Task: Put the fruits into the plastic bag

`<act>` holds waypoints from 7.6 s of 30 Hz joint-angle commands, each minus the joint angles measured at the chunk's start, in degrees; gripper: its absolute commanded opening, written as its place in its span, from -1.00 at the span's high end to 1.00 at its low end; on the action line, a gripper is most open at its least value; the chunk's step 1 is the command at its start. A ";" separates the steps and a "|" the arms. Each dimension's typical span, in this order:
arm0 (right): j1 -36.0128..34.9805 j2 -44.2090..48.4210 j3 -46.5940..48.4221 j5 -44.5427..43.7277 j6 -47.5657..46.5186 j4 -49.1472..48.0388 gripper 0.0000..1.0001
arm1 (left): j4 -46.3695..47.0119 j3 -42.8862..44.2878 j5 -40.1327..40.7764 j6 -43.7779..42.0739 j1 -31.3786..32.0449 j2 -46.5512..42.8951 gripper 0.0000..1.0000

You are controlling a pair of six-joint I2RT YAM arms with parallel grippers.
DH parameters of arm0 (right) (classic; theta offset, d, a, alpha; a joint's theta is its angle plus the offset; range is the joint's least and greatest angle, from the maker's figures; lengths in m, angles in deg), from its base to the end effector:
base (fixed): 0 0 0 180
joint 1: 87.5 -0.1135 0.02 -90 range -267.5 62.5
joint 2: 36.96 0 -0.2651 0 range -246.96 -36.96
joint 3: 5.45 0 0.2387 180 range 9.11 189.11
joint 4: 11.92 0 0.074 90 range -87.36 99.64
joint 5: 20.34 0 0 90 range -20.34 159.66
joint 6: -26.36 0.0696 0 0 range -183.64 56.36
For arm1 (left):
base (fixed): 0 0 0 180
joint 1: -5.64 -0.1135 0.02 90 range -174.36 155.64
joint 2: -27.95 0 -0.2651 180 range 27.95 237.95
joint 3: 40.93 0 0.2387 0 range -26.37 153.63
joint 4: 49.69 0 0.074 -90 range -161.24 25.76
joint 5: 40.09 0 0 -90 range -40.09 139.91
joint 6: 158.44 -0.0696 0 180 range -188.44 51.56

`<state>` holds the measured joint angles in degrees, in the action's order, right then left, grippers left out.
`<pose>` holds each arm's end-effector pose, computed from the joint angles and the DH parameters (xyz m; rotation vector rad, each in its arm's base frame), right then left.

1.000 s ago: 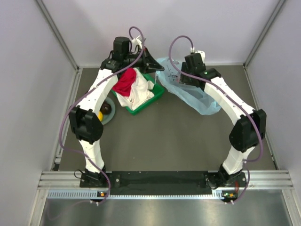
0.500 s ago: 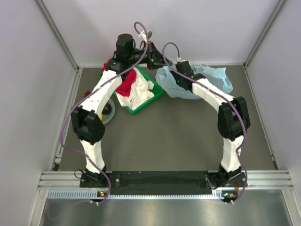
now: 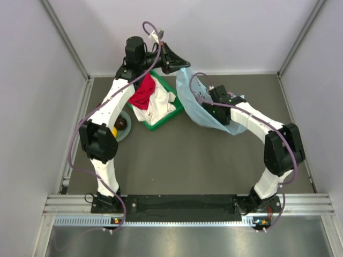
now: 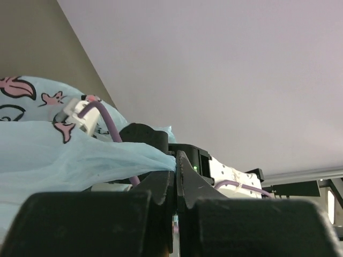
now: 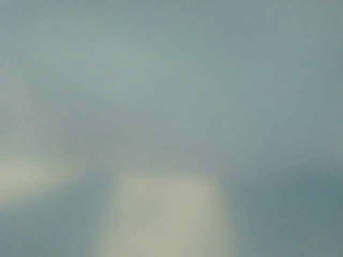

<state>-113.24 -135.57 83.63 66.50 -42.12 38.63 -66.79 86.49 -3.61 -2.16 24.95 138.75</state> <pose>0.3320 0.1558 0.2117 -0.0776 2.6323 0.2155 0.4140 -0.2043 0.4286 0.1041 1.9331 -1.8072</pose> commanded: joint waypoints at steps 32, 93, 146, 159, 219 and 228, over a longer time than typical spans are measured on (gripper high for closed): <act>2.53 12.12 34.27 24.94 -1.40 3.23 -0.62 | -20.13 0.34 10.89 -23.92 0.03 5.30 1.00; -24.01 -2.27 40.87 -9.59 -13.16 16.66 -0.65 | -20.39 5.09 14.67 -22.51 0.03 8.11 1.00; -12.85 13.70 27.87 -7.75 -5.61 14.46 1.00 | -18.82 -8.17 24.69 -50.71 -2.44 -8.66 -0.98; -10.39 13.53 27.43 -3.26 -5.09 13.58 1.00 | -22.16 -23.99 74.06 -52.30 -5.77 -26.86 -0.98; -3.09 11.07 30.77 5.44 -7.72 12.79 1.00 | -19.87 -49.75 56.86 -25.15 -37.33 -22.03 -0.90; -3.18 10.89 30.68 6.14 -7.98 13.23 1.00 | -17.76 -50.72 56.24 -23.39 -37.33 -21.16 -0.78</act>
<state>-116.95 -124.79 111.31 71.38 -49.55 52.05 -87.93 35.96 52.43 -26.81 -12.20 116.63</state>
